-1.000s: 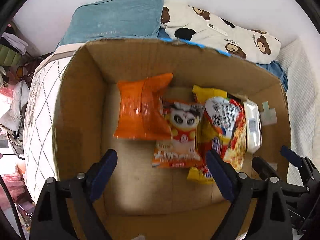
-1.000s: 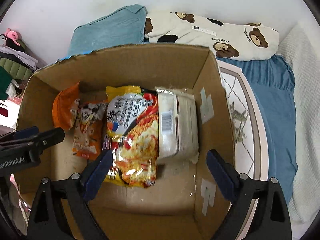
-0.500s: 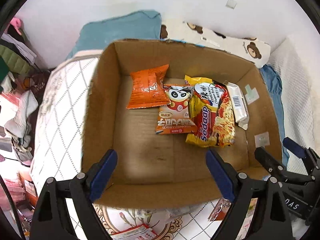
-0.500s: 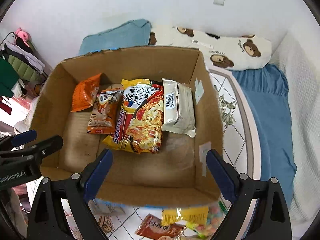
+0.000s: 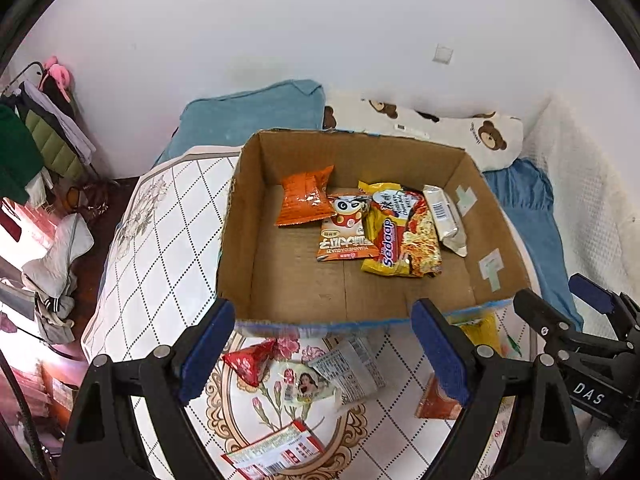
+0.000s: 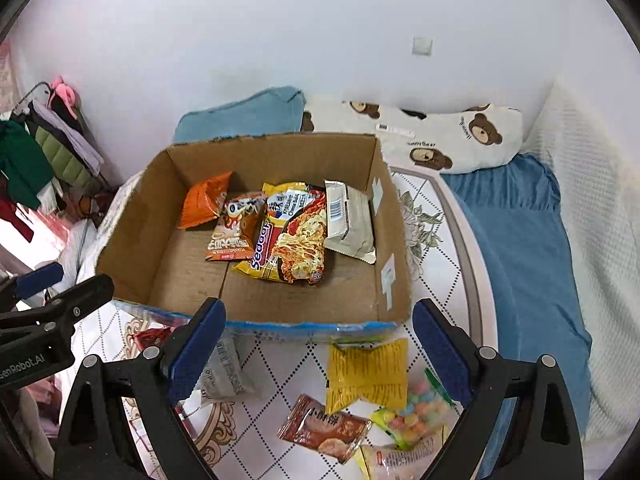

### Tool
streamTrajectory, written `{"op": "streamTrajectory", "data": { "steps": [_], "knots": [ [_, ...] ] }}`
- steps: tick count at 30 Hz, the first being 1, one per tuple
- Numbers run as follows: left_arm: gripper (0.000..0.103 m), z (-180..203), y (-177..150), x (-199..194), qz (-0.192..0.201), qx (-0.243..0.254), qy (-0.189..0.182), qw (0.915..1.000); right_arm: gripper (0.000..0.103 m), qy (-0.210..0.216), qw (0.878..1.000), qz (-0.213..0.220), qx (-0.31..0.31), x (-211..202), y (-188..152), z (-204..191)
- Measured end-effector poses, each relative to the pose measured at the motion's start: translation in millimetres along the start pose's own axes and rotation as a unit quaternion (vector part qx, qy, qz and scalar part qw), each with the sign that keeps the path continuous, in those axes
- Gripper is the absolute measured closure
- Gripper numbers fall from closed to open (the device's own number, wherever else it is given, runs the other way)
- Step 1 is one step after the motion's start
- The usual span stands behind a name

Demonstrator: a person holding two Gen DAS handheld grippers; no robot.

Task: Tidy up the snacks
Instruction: 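Move both tools back over the remaining snacks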

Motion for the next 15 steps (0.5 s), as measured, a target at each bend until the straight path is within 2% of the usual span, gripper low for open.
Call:
{"op": "streamTrajectory", "data": {
  "steps": [9,13,15],
  "knots": [
    [0.012,9.5,-12.8,-44.0,0.045,0.004,-0.001,0.999,0.006,-0.003,0.998,0.063,-0.005,-64.5,-4.6,-0.8],
    [0.012,9.7,-16.9,-57.4,0.057,0.001,-0.001,0.9984,0.006,0.018,0.998,0.057,0.011,-76.0,-10.3,2.1],
    [0.012,8.2,-21.1,-56.6,0.051,0.004,0.004,0.9987,0.006,0.025,0.998,0.046,0.022,-76.2,-18.1,5.2]
  ]
}}
Point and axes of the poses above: each gripper's, at about its wrist camera, not at the fingertips, and x roughly the way its jaws point, z to its right, y to its top, the point moved 3 cm from there along x, roughly the way its jaws point, and after that the axes turned 6 degrees about z, right-handed, at the moved point
